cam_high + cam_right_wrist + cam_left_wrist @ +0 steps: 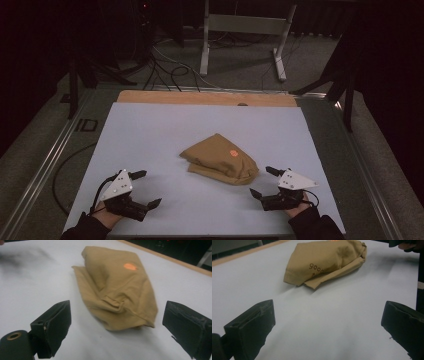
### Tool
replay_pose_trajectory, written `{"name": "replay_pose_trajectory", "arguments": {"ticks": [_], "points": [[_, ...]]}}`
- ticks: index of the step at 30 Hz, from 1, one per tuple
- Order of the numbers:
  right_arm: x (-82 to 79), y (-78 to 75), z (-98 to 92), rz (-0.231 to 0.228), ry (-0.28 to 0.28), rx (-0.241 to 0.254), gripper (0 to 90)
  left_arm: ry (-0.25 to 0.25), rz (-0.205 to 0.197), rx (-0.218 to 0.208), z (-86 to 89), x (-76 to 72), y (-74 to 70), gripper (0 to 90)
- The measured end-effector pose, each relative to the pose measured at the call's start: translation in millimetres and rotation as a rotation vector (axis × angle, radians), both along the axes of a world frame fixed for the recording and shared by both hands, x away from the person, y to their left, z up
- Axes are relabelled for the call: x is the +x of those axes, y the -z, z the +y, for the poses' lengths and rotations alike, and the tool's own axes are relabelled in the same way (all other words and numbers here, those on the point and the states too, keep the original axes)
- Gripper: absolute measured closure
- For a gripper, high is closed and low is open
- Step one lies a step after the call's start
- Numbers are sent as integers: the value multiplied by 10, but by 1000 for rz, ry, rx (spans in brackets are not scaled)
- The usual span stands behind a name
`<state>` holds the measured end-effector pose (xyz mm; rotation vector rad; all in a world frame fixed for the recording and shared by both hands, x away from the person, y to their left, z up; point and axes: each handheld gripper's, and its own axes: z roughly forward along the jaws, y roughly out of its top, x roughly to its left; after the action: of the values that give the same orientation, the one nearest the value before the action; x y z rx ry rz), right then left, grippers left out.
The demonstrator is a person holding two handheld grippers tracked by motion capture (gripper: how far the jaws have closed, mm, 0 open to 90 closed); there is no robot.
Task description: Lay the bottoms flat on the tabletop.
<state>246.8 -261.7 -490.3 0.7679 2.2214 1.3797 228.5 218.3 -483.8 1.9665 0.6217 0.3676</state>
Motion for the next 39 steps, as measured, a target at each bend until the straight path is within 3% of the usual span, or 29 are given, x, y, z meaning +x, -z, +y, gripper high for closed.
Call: {"name": "replay_pose_trajectory", "arguments": {"ticks": [3,7,15,18,20,21,32,39], "points": [[-6,-27,-34,-1,15,8,85,-4,3,6,-4,-6,2,4],[-6,-8,-60,12,22,-29,84,-1,7,9,-12,-6,-3,4],[-9,-21,-53,19,46,-50,81,18,7,3,-13,-19,-21,4],[-19,-36,-28,19,51,-74,81,28,-1,1,-27,-24,-54,4],[-15,-35,-23,42,83,-124,81,33,4,-6,-46,-20,-77,4],[-16,-40,-24,54,85,-125,82,38,9,-6,-58,-20,-84,4],[-156,-437,35,2,104,-17,82,44,8,-5,-158,26,-312,4],[-146,-706,50,-12,150,-10,82,66,-13,-9,-261,147,-478,4]]}}
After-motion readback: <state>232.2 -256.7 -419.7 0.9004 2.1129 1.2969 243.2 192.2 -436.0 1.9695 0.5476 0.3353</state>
